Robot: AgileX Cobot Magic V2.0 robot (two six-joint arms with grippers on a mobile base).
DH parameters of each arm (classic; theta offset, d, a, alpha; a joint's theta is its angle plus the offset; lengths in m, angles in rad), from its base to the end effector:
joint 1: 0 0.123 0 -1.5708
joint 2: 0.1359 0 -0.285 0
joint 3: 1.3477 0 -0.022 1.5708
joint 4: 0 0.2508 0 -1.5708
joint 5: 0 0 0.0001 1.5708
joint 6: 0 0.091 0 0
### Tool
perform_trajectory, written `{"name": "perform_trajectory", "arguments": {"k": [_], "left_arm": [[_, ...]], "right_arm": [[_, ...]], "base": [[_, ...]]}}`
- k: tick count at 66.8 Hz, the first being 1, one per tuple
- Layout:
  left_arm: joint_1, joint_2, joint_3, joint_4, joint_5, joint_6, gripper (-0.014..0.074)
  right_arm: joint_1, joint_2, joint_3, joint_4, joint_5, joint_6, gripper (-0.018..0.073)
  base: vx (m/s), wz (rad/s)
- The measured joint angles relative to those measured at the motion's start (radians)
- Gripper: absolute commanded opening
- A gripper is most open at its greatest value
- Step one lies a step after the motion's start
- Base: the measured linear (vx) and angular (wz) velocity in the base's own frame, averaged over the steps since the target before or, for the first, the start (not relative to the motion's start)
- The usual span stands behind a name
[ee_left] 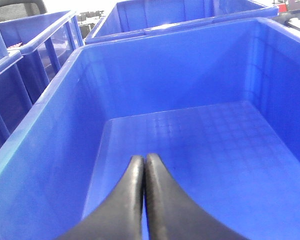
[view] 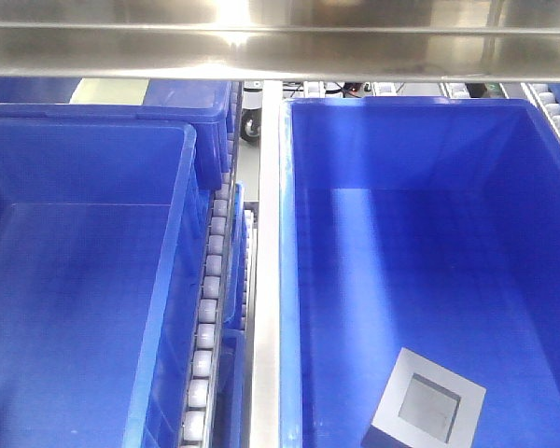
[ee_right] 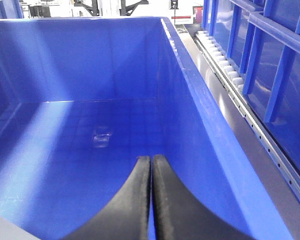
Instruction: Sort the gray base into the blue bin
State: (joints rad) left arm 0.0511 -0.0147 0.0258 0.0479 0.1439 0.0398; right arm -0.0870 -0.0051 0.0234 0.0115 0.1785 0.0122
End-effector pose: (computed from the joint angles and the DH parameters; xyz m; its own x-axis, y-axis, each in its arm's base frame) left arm 0.0562 0.0035 0.1922 -0.0723 0.0835 -0.9939 -0.0518 0.9948 0.0874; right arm 0.0564 -0.0047 0.1893 -0.1069 0.0329 -0.9937 0.0874 0.9959 0.0236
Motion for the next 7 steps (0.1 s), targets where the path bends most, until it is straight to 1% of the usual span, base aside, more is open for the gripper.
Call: {"name": "perform_trajectory", "arguments": {"k": [7], "left_arm": [[0.0,0.0,0.0,0.0,0.0,0.0,-0.0006]], "right_arm": [[0.0,0.0,0.0,0.0,0.0,0.0,-0.0005]], "base": [[0.0,0.0]]}}
